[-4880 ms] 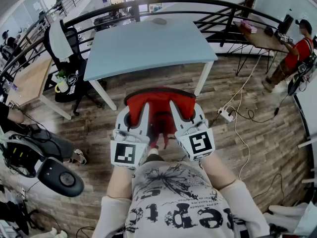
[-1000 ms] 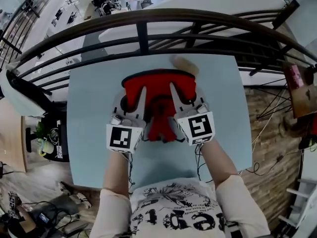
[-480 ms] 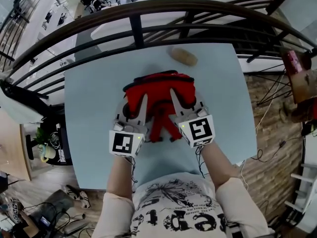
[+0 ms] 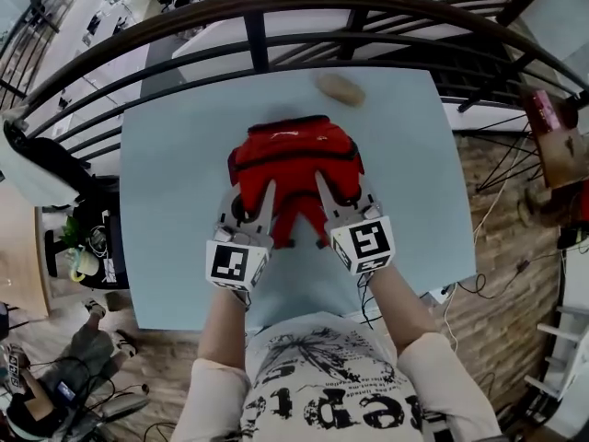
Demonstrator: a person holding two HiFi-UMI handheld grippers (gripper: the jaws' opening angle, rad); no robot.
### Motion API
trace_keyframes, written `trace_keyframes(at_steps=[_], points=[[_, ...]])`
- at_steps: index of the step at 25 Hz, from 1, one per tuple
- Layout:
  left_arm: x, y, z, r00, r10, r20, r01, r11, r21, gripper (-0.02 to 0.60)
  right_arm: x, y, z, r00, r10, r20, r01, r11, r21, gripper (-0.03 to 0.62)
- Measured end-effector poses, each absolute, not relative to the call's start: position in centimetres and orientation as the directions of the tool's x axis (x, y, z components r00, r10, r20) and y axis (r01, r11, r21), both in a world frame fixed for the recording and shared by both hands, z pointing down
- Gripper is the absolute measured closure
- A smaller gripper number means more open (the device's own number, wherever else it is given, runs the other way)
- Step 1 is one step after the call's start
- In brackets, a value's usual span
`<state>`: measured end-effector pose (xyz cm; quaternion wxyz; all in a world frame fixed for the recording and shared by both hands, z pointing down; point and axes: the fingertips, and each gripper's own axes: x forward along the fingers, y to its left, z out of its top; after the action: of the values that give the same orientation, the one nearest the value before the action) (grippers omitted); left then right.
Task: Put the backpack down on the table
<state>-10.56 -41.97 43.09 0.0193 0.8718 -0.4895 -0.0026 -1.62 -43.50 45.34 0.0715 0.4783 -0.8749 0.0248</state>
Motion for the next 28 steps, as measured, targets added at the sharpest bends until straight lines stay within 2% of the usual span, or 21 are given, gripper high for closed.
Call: trace_keyframes(at_steps=[20, 28], points=[[-9.0, -30.7, 54.5, 0.484, -0.856, 0.181, -0.875, -0.471, 0.115, 0.546, 0.3, -32.2, 55.9, -0.583, -0.754, 0.304, -0.802, 0.595, -0.063, 0.520], [-9.7, -28.1, 60.6, 0.452, -0.838, 0.305, -0.892, -0.427, 0.148, 0.522, 0.0, -29.6, 61.4, -0.573, -0.700, 0.425, -0.792, 0.606, -0.070, 0.499]])
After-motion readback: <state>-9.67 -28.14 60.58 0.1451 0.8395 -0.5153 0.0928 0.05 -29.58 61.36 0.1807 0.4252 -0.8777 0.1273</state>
